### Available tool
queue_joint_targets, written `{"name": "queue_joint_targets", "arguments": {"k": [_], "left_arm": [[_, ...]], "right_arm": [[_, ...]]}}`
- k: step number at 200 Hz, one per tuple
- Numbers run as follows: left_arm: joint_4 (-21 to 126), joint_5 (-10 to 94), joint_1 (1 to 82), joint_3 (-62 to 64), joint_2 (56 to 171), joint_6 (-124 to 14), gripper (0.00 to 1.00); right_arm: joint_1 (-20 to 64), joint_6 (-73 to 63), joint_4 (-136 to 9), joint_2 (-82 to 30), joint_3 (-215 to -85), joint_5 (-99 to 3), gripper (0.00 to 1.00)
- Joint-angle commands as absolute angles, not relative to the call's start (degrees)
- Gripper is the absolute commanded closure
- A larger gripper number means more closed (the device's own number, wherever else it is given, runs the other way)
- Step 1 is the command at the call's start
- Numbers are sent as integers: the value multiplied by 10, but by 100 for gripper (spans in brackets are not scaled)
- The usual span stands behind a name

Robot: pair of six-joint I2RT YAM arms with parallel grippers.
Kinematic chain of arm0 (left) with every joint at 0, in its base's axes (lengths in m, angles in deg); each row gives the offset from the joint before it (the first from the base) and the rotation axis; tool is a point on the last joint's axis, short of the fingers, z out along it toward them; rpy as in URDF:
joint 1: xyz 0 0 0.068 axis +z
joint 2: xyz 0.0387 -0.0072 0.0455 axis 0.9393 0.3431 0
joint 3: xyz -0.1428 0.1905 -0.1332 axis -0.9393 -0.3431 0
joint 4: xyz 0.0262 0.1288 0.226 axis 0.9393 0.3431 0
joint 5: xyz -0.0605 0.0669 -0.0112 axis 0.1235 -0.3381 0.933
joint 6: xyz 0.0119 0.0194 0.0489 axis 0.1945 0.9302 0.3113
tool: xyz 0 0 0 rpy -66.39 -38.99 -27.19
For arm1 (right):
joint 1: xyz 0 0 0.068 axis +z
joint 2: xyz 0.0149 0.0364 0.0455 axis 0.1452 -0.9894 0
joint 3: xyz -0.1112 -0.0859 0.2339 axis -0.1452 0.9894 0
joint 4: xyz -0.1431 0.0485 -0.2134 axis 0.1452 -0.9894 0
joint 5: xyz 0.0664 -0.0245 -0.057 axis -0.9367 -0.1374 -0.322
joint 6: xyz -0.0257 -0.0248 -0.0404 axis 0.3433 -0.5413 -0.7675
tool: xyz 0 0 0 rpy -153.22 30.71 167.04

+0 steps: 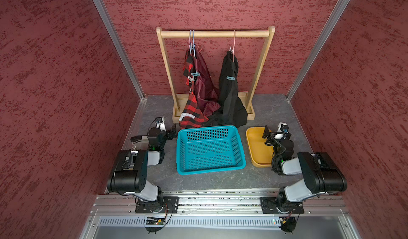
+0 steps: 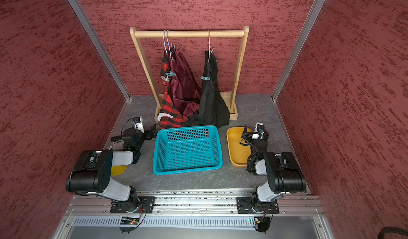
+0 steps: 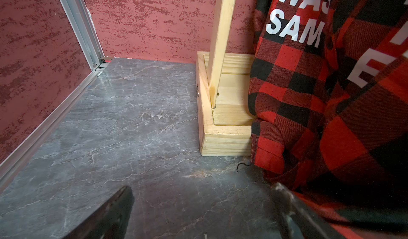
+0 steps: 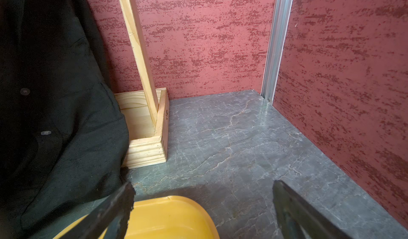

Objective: Remove the clothespins securing long-sleeve shirts to the hanger
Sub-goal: Pick up the hanger from the clothesline.

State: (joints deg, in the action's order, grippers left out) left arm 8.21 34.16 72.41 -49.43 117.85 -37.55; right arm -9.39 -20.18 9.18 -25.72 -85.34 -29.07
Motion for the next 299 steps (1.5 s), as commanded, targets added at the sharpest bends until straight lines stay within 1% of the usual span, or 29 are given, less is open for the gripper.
{"name": "queue_joint_targets", "arguments": {"k": [1,201,223,233,242,261,283,299], "left_arm": [[65,346,727,-500,1179,-374,0],[65,348,729,-499,1180,-374,0],[79,373,730,-498,1168,-367,0],[103,370,721,-488,1159,-355,0],[124,355,718,-481,1149,-358,1],[154,339,723,-478,1122,-368,0],[231,296,720,-460,1072,-374,1],[274,275,719,-452,1018,-386,0]], "right_arm": [[-98,-206,112,-261,-861,-280,1],[-98,-204,104,-258,-861,-282,1],[-98,-205,103,-252,-861,-277,1],[-98,-194,67,-233,-874,-247,1],[-97,-184,-7,-205,-898,-222,1],[-98,-169,-138,-152,-944,-212,1],[-98,-139,-197,-91,-948,-165,1],[-98,-133,-249,-51,-964,-153,1]]}}
